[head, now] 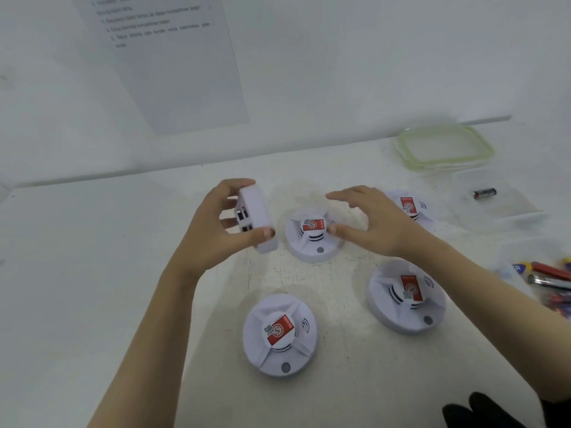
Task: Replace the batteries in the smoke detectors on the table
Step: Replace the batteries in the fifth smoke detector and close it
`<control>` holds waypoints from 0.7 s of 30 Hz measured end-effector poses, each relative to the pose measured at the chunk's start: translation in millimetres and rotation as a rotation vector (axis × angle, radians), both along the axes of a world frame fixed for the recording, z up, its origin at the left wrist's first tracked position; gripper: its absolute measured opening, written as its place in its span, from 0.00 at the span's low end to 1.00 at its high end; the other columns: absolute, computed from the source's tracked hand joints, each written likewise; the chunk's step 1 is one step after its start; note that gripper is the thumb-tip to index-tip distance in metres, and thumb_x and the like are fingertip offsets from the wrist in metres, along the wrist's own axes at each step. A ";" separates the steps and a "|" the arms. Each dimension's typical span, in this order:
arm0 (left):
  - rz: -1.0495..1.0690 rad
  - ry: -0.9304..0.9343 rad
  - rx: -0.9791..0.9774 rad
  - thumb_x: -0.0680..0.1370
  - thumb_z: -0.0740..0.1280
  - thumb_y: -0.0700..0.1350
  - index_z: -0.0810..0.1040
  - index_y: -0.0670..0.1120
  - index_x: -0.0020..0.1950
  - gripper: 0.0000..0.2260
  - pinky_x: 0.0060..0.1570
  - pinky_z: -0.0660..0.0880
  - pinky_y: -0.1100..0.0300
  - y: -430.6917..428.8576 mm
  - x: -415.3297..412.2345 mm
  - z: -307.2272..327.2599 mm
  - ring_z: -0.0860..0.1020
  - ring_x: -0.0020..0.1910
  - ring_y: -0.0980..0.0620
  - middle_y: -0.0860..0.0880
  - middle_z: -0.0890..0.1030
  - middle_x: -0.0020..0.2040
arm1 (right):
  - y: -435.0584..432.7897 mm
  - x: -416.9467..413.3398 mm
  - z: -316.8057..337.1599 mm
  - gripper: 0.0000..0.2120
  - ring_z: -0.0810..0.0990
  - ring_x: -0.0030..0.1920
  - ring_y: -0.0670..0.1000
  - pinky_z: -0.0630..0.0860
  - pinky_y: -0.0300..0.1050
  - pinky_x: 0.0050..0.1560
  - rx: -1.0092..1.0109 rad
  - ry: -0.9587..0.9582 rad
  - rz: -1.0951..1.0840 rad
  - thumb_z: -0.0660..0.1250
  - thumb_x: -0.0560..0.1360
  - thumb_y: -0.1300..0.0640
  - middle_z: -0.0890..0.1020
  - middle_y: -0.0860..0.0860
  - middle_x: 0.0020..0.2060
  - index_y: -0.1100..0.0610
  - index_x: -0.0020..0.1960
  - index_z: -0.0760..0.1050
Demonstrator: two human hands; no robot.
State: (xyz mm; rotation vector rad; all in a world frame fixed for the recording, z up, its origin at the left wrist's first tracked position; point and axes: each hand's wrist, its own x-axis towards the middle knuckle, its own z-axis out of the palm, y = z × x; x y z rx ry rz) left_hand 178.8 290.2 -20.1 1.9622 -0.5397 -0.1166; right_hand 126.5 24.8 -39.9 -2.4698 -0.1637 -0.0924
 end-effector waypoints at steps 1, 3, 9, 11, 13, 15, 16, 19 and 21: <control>-0.019 -0.006 -0.076 0.59 0.77 0.59 0.72 0.54 0.62 0.34 0.47 0.76 0.68 -5.9 -3.1 2.5 0.77 0.54 0.58 0.55 0.75 0.59 | 2.3 -1.0 0.8 0.21 0.72 0.55 0.46 0.67 0.41 0.57 0.062 -0.050 -0.015 0.66 0.75 0.47 0.75 0.48 0.60 0.47 0.67 0.70; -0.073 -0.032 -0.196 0.60 0.79 0.60 0.70 0.50 0.61 0.35 0.50 0.75 0.64 -18.5 -9.5 6.3 0.78 0.54 0.54 0.49 0.75 0.60 | 8.8 -3.8 6.6 0.14 0.76 0.52 0.48 0.71 0.40 0.53 0.269 -0.040 -0.033 0.61 0.78 0.51 0.78 0.48 0.56 0.46 0.64 0.72; -0.161 -0.022 -0.336 0.65 0.78 0.56 0.67 0.45 0.63 0.34 0.57 0.75 0.56 -44.9 -23.5 12.0 0.76 0.60 0.52 0.42 0.72 0.63 | 18.4 -18.7 26.0 0.20 0.81 0.49 0.60 0.79 0.50 0.53 1.104 0.383 0.200 0.59 0.79 0.54 0.80 0.62 0.56 0.44 0.70 0.65; -0.180 -0.013 -0.322 0.66 0.77 0.54 0.67 0.43 0.66 0.35 0.60 0.75 0.52 -46.2 -23.6 12.4 0.76 0.62 0.50 0.44 0.73 0.64 | 16.9 -20.1 26.4 0.25 0.80 0.48 0.60 0.79 0.48 0.50 1.136 0.372 0.237 0.63 0.76 0.57 0.80 0.61 0.54 0.43 0.71 0.64; -0.193 -0.018 -0.274 0.67 0.78 0.50 0.66 0.39 0.69 0.37 0.63 0.73 0.48 -44.4 -20.8 10.3 0.74 0.65 0.47 0.44 0.74 0.66 | 15.2 -21.0 26.3 0.27 0.80 0.49 0.59 0.79 0.46 0.49 1.126 0.331 0.204 0.66 0.75 0.60 0.80 0.60 0.53 0.43 0.71 0.64; -0.206 -0.029 -0.210 0.67 0.77 0.47 0.66 0.40 0.71 0.37 0.65 0.72 0.46 -42.7 -19.6 6.9 0.72 0.68 0.46 0.44 0.74 0.67 | 14.2 -23.9 27.4 0.28 0.81 0.49 0.58 0.80 0.46 0.48 1.109 0.301 0.160 0.66 0.73 0.60 0.79 0.59 0.55 0.44 0.70 0.66; -0.207 -0.038 -0.178 0.66 0.76 0.47 0.66 0.42 0.72 0.37 0.66 0.72 0.48 -42.7 -20.6 5.1 0.72 0.68 0.47 0.46 0.74 0.67 | 14.5 -25.9 28.7 0.28 0.81 0.50 0.56 0.80 0.46 0.47 1.089 0.285 0.151 0.66 0.72 0.60 0.78 0.58 0.56 0.45 0.70 0.67; -0.186 -0.049 -0.130 0.62 0.79 0.50 0.65 0.49 0.71 0.40 0.61 0.73 0.62 -46.0 -28.5 -0.1 0.73 0.66 0.56 0.56 0.74 0.65 | 16.9 -30.2 30.7 0.29 0.82 0.50 0.54 0.80 0.46 0.45 0.974 0.237 0.153 0.69 0.70 0.63 0.76 0.53 0.60 0.46 0.68 0.69; -0.162 -0.023 -0.135 0.59 0.81 0.49 0.64 0.51 0.68 0.42 0.57 0.74 0.65 -49.0 -32.8 -3.0 0.74 0.63 0.59 0.61 0.74 0.62 | 19.6 -31.3 31.4 0.31 0.82 0.48 0.52 0.80 0.45 0.43 0.918 0.222 0.150 0.72 0.68 0.65 0.76 0.50 0.60 0.47 0.68 0.70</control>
